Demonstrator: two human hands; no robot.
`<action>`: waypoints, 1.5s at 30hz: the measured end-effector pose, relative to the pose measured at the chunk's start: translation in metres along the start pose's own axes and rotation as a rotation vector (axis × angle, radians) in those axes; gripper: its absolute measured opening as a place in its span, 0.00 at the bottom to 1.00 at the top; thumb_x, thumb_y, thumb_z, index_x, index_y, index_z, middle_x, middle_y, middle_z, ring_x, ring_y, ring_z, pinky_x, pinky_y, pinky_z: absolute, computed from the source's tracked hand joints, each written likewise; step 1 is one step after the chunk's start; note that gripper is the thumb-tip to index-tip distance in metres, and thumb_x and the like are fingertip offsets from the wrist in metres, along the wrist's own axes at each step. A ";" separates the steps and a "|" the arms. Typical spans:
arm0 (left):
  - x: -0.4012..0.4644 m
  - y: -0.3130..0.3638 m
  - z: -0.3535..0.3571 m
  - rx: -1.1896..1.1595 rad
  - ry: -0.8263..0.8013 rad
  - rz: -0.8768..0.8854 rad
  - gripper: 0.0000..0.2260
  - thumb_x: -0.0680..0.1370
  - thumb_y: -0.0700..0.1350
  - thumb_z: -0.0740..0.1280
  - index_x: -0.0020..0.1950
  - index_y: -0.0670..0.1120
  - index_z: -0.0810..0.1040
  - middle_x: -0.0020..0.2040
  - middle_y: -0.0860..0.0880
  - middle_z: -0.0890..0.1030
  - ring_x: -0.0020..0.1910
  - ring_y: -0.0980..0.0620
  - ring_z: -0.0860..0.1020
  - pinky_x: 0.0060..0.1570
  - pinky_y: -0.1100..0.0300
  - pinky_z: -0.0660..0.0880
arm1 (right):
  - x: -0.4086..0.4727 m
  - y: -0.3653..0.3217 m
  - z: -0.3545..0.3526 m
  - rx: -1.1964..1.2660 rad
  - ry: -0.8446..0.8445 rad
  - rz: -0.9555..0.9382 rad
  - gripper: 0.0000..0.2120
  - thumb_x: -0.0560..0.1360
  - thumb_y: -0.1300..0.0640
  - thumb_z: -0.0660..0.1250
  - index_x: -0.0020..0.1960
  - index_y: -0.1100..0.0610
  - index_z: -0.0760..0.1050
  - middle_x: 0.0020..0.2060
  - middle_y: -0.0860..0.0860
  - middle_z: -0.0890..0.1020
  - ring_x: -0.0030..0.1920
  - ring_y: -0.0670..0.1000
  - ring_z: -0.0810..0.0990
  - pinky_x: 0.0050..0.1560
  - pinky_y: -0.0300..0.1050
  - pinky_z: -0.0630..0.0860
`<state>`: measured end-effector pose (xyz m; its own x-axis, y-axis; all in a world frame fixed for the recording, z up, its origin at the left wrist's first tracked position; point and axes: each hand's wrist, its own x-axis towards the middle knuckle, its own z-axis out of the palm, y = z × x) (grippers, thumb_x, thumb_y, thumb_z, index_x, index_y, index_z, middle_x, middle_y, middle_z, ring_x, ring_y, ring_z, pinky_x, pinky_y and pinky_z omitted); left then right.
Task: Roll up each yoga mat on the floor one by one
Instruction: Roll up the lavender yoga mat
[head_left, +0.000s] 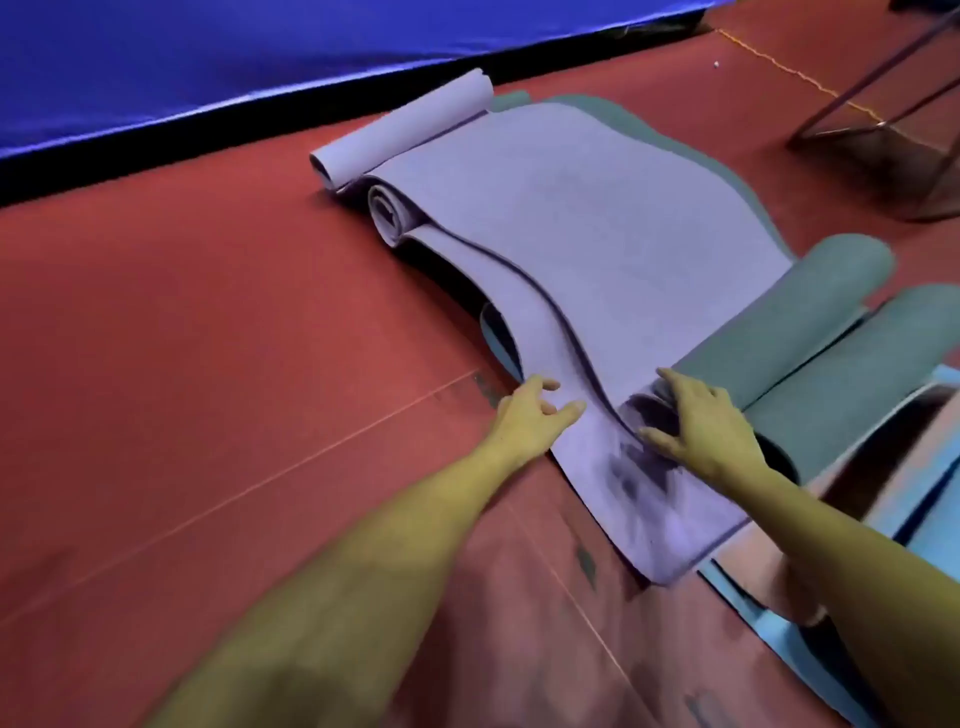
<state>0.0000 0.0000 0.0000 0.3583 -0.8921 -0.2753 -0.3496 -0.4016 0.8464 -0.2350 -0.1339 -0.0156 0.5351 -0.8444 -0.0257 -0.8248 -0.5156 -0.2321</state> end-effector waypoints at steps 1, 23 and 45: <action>0.013 0.001 0.012 -0.004 0.000 -0.004 0.24 0.78 0.61 0.73 0.70 0.53 0.75 0.56 0.48 0.83 0.59 0.47 0.80 0.59 0.54 0.77 | 0.001 0.006 0.003 -0.053 -0.020 -0.012 0.42 0.73 0.37 0.75 0.80 0.50 0.63 0.73 0.53 0.75 0.67 0.65 0.72 0.60 0.61 0.77; 0.098 0.039 0.011 -0.169 0.602 -0.079 0.11 0.84 0.47 0.66 0.48 0.42 0.69 0.47 0.42 0.76 0.44 0.43 0.72 0.43 0.54 0.66 | -0.001 0.025 0.014 0.116 0.118 0.301 0.22 0.83 0.39 0.61 0.76 0.37 0.70 0.60 0.54 0.69 0.58 0.63 0.71 0.54 0.62 0.75; -0.180 -0.239 -0.356 -0.056 0.904 -0.317 0.12 0.81 0.40 0.71 0.64 0.45 0.83 0.54 0.45 0.86 0.50 0.46 0.81 0.59 0.47 0.79 | 0.023 -0.171 0.034 0.704 -0.099 0.243 0.57 0.71 0.31 0.74 0.86 0.49 0.44 0.82 0.62 0.59 0.81 0.63 0.59 0.80 0.60 0.59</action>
<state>0.3269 0.3305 0.0096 0.9696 -0.2372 -0.0597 -0.0878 -0.5653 0.8202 -0.0754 -0.0606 -0.0099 0.3939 -0.8885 -0.2355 -0.6277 -0.0729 -0.7750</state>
